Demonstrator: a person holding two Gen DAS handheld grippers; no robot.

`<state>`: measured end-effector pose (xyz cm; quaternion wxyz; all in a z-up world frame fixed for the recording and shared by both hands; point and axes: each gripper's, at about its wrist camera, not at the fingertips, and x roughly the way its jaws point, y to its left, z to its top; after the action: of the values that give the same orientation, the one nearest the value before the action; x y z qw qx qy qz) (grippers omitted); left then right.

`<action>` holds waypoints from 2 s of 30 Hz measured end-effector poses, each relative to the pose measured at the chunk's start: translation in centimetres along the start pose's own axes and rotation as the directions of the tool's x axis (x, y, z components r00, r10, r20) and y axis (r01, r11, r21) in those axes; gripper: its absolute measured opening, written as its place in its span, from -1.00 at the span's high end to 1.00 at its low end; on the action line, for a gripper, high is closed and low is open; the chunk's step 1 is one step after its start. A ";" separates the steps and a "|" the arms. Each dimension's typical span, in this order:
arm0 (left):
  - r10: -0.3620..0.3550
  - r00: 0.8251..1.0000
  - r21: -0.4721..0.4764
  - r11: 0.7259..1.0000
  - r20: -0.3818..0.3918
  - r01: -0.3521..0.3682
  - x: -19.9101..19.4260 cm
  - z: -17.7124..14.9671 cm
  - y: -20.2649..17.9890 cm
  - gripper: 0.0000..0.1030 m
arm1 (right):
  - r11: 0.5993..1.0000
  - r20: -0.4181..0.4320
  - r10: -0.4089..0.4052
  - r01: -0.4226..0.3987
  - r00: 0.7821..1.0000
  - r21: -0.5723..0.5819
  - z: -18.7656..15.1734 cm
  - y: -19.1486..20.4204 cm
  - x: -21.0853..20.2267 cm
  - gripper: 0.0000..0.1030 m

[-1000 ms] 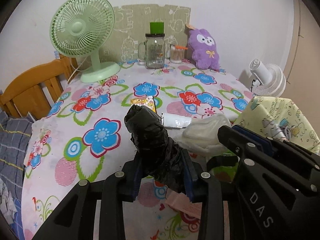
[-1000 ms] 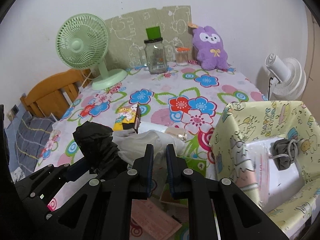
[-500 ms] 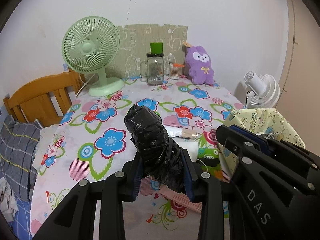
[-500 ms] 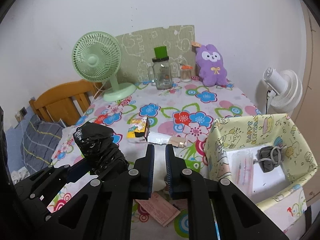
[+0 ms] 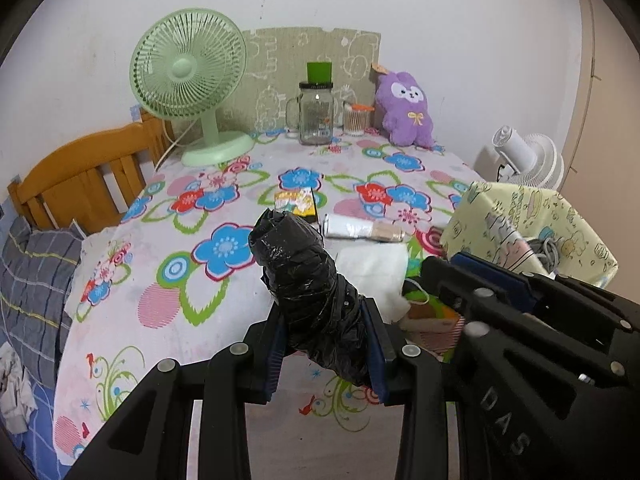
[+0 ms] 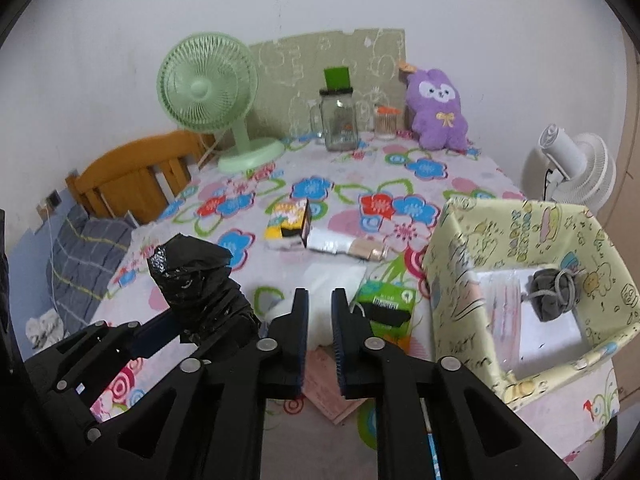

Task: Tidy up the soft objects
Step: 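Carry the umbrella with the left tool while the right tool carries the cloth toward the box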

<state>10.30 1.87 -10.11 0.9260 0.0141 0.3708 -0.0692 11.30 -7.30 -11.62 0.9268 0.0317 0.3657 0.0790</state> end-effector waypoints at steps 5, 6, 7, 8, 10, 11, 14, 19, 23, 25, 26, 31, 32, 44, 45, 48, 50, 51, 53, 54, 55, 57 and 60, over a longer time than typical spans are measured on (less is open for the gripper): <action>-0.007 1.000 -0.001 1.000 -0.011 0.007 1.1 -0.2 0.8 0.31 | 0.999 -0.006 0.013 -0.013 1.000 0.042 -0.2 0.0 1.2 -0.27; -0.008 1.000 -0.001 1.000 -0.014 0.008 1.4 -0.3 1.0 0.31 | 0.999 -0.012 0.011 -0.011 1.000 0.041 -0.1 0.1 1.5 -0.27; -0.010 1.000 -0.002 1.000 -0.016 0.010 1.6 -0.3 1.1 0.31 | 0.999 -0.018 0.008 -0.008 1.000 0.043 -0.1 0.1 1.8 -0.27; -0.011 1.000 -0.002 1.000 -0.020 0.011 1.9 -0.3 1.3 0.31 | 0.999 -0.025 0.004 -0.003 1.000 0.045 0.0 0.1 2.2 -0.27; -0.008 1.000 -0.006 1.000 -0.025 0.008 2.4 -0.3 1.6 0.31 | 0.999 -0.040 -0.005 0.007 0.999 0.047 0.1 0.2 3.2 -0.27; -0.006 1.000 -0.008 1.000 -0.030 0.006 2.8 -0.3 1.8 0.31 | 0.999 -0.044 -0.008 0.010 0.999 0.049 0.1 0.2 3.6 -0.27; -0.005 0.999 -0.008 1.000 -0.042 0.005 3.7 -0.2 2.1 0.31 | 0.998 -0.059 -0.019 0.022 0.998 0.054 0.3 0.1 4.8 -0.27; -0.012 0.998 0.002 1.000 -0.057 0.013 5.1 0.2 2.1 0.31 | 0.998 -0.081 -0.032 0.037 0.996 0.058 0.7 -0.2 6.4 -0.27; -0.012 0.997 0.006 1.000 -0.074 0.013 6.2 0.3 2.1 0.31 | 0.998 -0.099 -0.039 0.044 0.994 0.054 0.9 -0.4 7.7 -0.27; -0.015 0.996 0.008 1.000 -0.084 0.016 6.7 0.3 2.1 0.31 | 0.997 -0.116 -0.040 0.047 0.992 0.053 0.9 -0.5 8.3 -0.27; -0.016 0.996 0.008 1.000 -0.090 0.017 7.0 0.3 2.1 0.31 | 0.998 -0.127 -0.040 0.047 0.991 0.052 0.9 -0.6 8.7 -0.27; -0.026 0.994 0.005 1.000 -0.106 0.026 7.7 0.1 2.0 0.31 | 0.998 -0.146 -0.060 0.065 0.987 0.027 0.7 -0.5 9.8 0.27; -0.028 0.994 0.004 1.000 -0.107 0.028 7.7 0.1 2.0 0.31 | 0.998 -0.145 -0.061 0.064 0.988 0.022 0.7 -0.5 9.8 0.35; -0.028 0.996 0.008 1.000 -0.079 0.029 6.4 0.9 1.5 0.31 | 0.998 -0.097 -0.068 0.069 0.993 0.008 1.3 -0.5 8.2 0.75; -0.028 0.997 0.009 1.000 -0.074 0.029 6.1 1.0 1.4 0.31 | 0.998 -0.092 -0.067 0.068 0.994 0.008 1.3 -0.5 7.9 0.75; -0.028 0.998 0.013 1.000 -0.056 0.029 5.2 1.4 1.0 0.31 | 0.998 -0.072 -0.064 0.065 0.995 0.008 1.6 -0.7 6.7 0.75; -0.028 0.999 0.015 0.999 -0.044 0.029 4.5 1.6 0.6 0.31 | 0.998 -0.059 -0.063 0.063 0.996 0.008 1.8 -0.8 6.0 0.75; -0.027 0.999 0.016 0.999 -0.039 0.028 4.2 1.7 0.5 0.31 | 0.998 -0.053 -0.061 0.061 0.997 0.006 1.9 -0.8 5.6 0.75; -0.027 0.999 0.016 1.000 -0.028 0.027 3.5 1.9 0.1 0.31 | 0.998 -0.040 -0.060 0.060 0.997 0.004 2.2 -1.0 4.8 0.75; -0.027 0.999 0.015 1.000 -0.023 0.027 3.2 2.0 -0.1 0.31 | 0.998 -0.033 -0.058 0.058 0.998 0.003 2.3 -1.1 4.4 0.75; -0.027 0.999 0.014 1.000 -0.017 0.027 2.8 2.1 -0.3 0.31 | 0.998 -0.026 -0.057 0.057 0.998 0.001 2.4 -1.2 3.9 0.75; -0.029 1.000 0.012 1.000 -0.008 0.029 2.3 2.3 -0.6 0.31 | 0.998 -0.013 -0.057 0.057 0.998 -0.003 2.6 -1.3 3.1 0.75; -0.027 1.000 0.014 1.000 0.013 0.026 1.1 2.7 -1.2 0.31 | 0.998 0.010 -0.055 0.055 0.998 -0.008 2.9 -1.5 1.8 0.75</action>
<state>12.77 0.33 -8.94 0.9272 0.0151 0.3645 -0.0842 14.79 -8.46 -10.92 0.9305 0.0184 0.3617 0.0548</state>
